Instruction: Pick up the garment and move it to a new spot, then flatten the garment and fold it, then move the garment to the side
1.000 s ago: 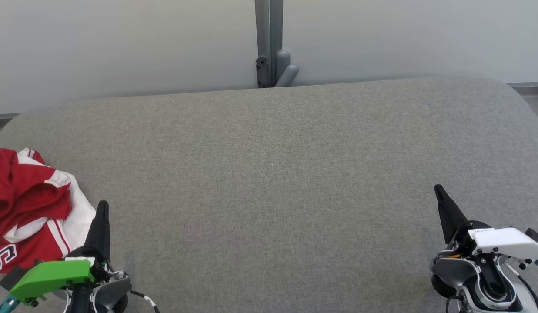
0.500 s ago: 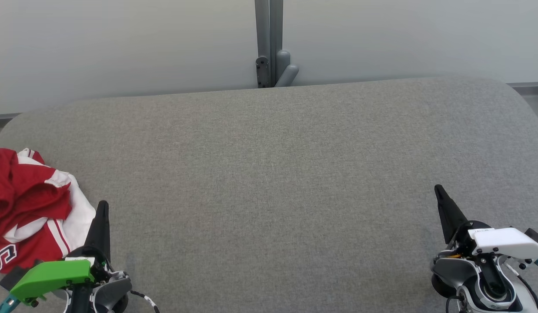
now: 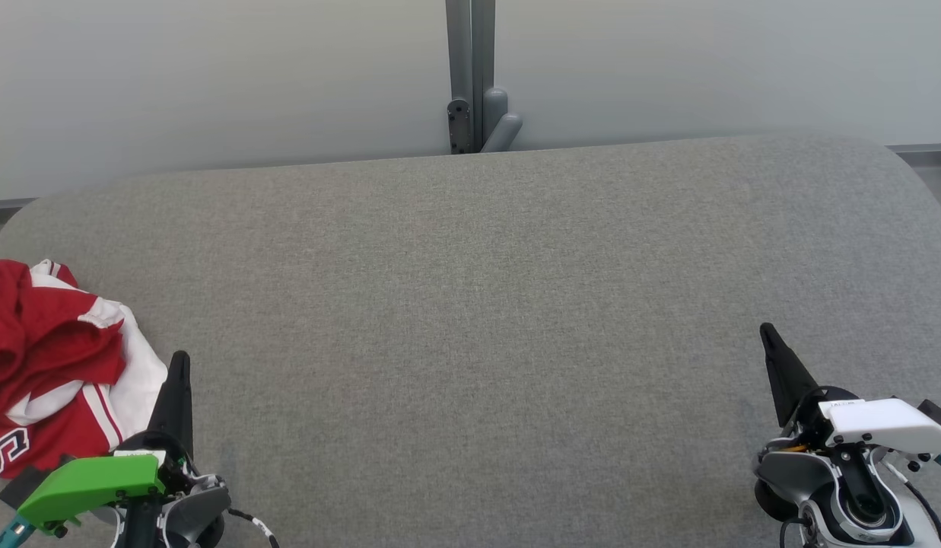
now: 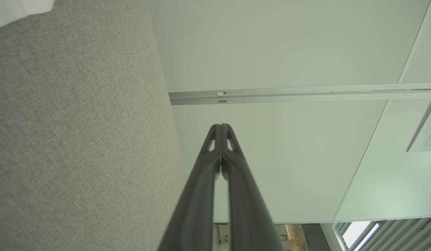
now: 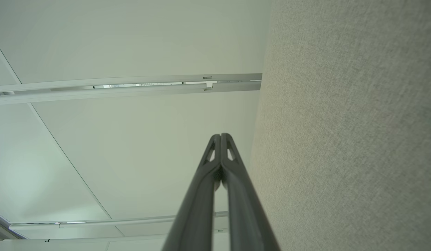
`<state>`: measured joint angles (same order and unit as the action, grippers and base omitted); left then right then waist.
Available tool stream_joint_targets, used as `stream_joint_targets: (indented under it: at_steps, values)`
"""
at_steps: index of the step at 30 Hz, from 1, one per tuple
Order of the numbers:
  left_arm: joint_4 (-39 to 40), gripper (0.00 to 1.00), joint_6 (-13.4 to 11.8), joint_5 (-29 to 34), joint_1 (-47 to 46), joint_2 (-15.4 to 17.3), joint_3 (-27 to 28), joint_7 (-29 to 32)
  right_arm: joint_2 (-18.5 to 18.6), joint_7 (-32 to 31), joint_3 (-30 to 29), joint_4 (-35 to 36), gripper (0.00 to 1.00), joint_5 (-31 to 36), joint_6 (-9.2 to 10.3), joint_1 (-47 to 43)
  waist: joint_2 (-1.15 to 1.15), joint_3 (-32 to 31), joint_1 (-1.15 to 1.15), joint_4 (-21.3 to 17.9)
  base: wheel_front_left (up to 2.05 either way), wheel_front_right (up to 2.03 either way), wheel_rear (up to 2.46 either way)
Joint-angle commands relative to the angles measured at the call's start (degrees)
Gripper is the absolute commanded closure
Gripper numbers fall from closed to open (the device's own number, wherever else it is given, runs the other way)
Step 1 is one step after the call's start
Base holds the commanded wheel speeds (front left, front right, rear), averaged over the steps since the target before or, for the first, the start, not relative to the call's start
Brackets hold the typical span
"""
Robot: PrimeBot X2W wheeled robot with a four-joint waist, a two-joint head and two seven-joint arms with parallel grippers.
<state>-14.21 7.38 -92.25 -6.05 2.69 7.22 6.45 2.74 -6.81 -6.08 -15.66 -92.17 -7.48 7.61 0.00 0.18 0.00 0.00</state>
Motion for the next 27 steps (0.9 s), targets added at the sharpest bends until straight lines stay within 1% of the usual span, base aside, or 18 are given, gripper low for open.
stream_joint_targets:
  at_steps: [1, 27]
  values:
    - [0.2, 1.0, 0.3, -0.1, -0.7, 0.4, 0.0, -0.1, 0.3, -0.1, 0.0, 0.2, 1.0, -0.3, -0.02, 0.5, 0.0, 0.0, 0.0, 0.0, 0.0, 0.0, 0.0]
    - [0.2, 1.0, 0.3, -0.1, -0.7, 0.4, 0.0, -0.1, 0.3, -0.1, 0.0, 0.2, 1.0, -0.3, -0.03, 0.5, 0.0, 0.0, 0.0, 0.0, 0.0, 0.0, 0.0]
